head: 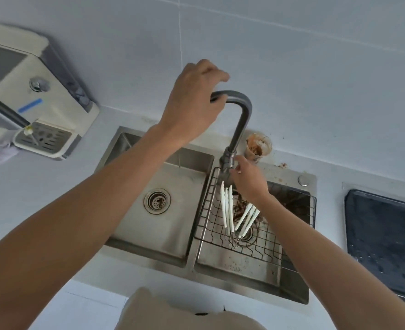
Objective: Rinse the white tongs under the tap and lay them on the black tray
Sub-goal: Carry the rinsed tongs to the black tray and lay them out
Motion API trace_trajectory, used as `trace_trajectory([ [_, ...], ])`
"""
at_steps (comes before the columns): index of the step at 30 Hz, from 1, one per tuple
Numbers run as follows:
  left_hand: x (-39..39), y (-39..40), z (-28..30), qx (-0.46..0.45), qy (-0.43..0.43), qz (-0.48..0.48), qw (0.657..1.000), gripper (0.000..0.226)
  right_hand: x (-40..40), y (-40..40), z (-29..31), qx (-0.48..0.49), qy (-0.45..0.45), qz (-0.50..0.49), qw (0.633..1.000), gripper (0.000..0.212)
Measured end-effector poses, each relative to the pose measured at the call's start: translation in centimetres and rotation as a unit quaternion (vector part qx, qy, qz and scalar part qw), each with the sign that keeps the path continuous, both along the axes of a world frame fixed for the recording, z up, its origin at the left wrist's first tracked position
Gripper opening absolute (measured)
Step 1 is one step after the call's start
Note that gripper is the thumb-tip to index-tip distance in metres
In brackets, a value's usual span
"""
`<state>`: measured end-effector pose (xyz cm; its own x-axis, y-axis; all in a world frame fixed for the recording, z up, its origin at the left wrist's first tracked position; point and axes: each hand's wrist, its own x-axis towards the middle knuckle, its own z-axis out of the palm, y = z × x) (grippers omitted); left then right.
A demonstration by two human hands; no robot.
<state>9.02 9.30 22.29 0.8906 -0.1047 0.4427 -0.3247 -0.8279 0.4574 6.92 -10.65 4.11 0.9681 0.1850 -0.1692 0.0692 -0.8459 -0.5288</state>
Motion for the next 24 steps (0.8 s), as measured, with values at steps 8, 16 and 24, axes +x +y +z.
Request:
trace_trajectory([
  [8, 0.4, 1.0, -1.0, -0.054, 0.027, -0.016, 0.998, 0.023, 0.4, 0.1, -0.3, -0.006, -0.020, 0.004, 1.000, 0.016],
  [16, 0.2, 1.1, -1.4, -0.061, 0.024, -0.024, 0.998, 0.023, 1.1, 0.7, 0.2, 0.013, 0.000, -0.087, 0.996, 0.017],
  [24, -3.0, -0.9, -5.0, -0.005, -0.160, -0.058, 0.985, 0.031, 0.8, 0.1, -0.6, 0.046, 0.040, -0.160, 0.985, 0.030],
])
